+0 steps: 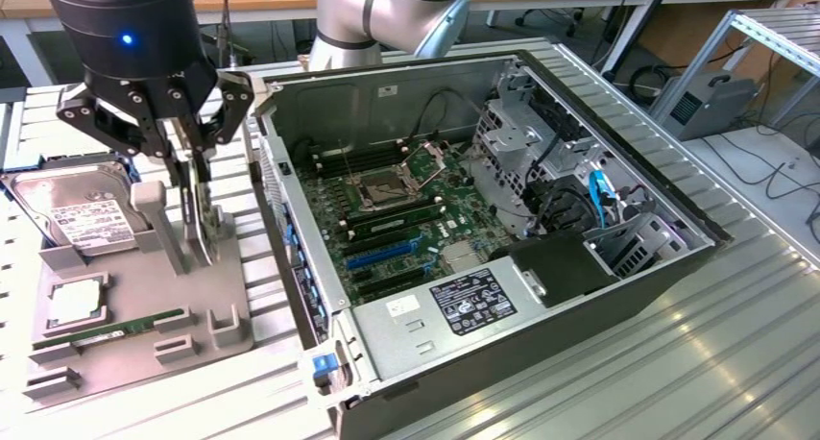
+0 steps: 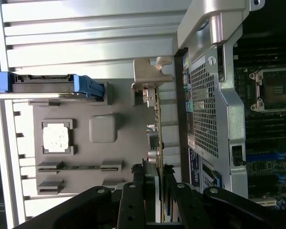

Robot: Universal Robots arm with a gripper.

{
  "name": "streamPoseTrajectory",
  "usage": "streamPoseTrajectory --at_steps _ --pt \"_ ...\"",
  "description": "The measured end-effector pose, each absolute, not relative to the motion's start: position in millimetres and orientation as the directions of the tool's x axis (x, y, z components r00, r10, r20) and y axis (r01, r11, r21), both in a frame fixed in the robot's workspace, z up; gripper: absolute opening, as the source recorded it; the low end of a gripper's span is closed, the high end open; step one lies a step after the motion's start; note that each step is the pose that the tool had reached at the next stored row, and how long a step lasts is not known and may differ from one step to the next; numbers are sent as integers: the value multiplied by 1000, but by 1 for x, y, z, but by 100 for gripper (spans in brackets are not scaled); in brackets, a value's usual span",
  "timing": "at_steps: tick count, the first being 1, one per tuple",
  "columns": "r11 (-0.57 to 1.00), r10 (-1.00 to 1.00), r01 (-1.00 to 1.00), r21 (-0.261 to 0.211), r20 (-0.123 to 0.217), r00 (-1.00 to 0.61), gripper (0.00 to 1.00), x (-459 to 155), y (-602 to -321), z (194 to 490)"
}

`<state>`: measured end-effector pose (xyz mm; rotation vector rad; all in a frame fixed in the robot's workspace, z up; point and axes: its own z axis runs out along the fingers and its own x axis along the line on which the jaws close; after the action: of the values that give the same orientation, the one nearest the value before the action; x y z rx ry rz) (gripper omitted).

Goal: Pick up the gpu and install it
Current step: 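Pick up the gpu and move the gpu toward the slot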

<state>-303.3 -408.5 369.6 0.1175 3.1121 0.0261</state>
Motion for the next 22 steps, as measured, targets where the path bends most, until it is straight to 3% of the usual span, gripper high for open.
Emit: streamPoseTrajectory --at_steps 22 --pt "997 76 75 18 -27 -997 27 -303 -409 383"
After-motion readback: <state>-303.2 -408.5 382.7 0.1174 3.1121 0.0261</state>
